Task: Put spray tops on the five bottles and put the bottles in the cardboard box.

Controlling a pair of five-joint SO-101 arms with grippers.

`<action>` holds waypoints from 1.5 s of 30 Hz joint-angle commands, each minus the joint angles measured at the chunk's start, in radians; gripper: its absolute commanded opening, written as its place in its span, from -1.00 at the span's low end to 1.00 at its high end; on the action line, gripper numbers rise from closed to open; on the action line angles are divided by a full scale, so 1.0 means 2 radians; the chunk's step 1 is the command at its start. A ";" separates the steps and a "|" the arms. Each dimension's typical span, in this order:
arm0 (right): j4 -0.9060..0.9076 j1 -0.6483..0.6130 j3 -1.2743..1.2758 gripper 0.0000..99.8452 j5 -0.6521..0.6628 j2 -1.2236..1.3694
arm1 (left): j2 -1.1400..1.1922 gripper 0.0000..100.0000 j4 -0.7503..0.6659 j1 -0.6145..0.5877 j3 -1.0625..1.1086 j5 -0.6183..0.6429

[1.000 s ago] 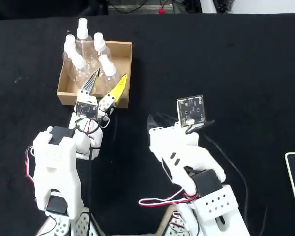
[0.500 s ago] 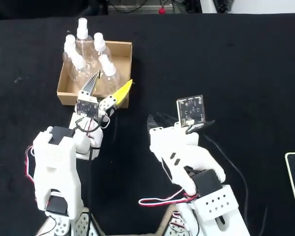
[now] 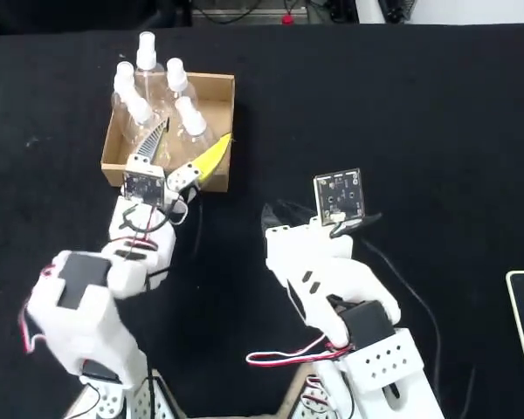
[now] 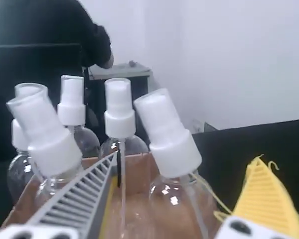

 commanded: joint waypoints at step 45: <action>-0.012 0.041 0.005 -0.88 -0.002 0.002 | -0.503 -0.23 0.960 -0.244 -0.009 0.140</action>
